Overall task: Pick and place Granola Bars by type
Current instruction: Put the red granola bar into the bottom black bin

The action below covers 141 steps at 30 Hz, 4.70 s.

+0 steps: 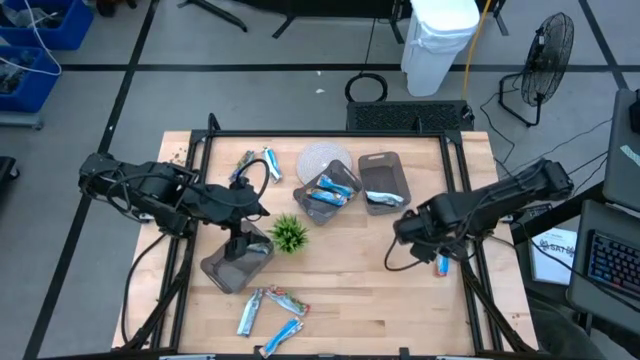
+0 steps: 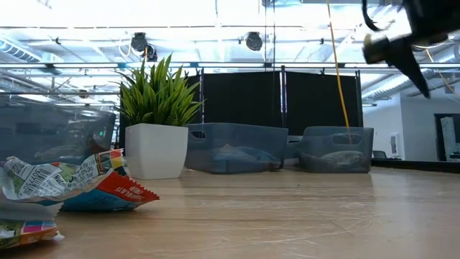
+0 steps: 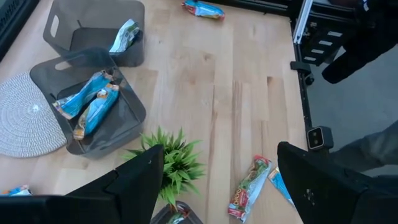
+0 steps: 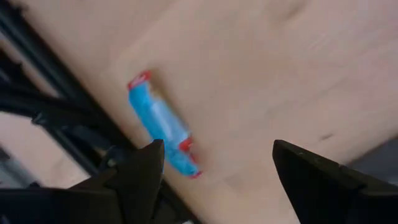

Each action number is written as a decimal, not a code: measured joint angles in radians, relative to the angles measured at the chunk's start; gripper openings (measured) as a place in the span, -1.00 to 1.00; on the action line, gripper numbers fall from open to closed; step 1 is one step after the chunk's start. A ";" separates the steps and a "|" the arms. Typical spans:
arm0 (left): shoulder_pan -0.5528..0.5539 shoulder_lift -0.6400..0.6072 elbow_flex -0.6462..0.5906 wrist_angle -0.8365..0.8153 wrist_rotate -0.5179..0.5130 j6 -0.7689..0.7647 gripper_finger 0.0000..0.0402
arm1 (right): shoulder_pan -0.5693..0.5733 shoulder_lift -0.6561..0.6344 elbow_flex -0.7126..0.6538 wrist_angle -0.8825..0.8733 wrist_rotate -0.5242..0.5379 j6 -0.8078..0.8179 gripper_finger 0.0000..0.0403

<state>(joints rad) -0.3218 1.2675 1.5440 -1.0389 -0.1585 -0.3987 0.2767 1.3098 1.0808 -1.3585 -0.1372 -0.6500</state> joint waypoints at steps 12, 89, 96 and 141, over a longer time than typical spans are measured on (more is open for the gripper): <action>0.001 0.000 0.000 0.000 -0.001 0.090 0.54 | 0.133 0.000 -0.215 0.112 -0.019 0.034 0.43; 0.001 0.000 -0.001 0.002 -0.061 0.038 0.54 | 0.310 0.000 -0.393 0.321 0.129 0.198 -0.95; 0.000 0.000 -0.001 0.000 -0.086 0.027 0.54 | 0.267 0.000 -0.251 0.299 0.219 0.283 -0.96; 0.176 -0.189 -0.001 0.398 -0.284 0.423 0.54 | -0.211 0.000 0.496 1.185 0.434 0.680 -1.00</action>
<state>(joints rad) -0.1463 1.0780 1.5429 -0.6414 -0.4427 0.0240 0.0654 1.3098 1.5768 -0.1736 0.2971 0.0304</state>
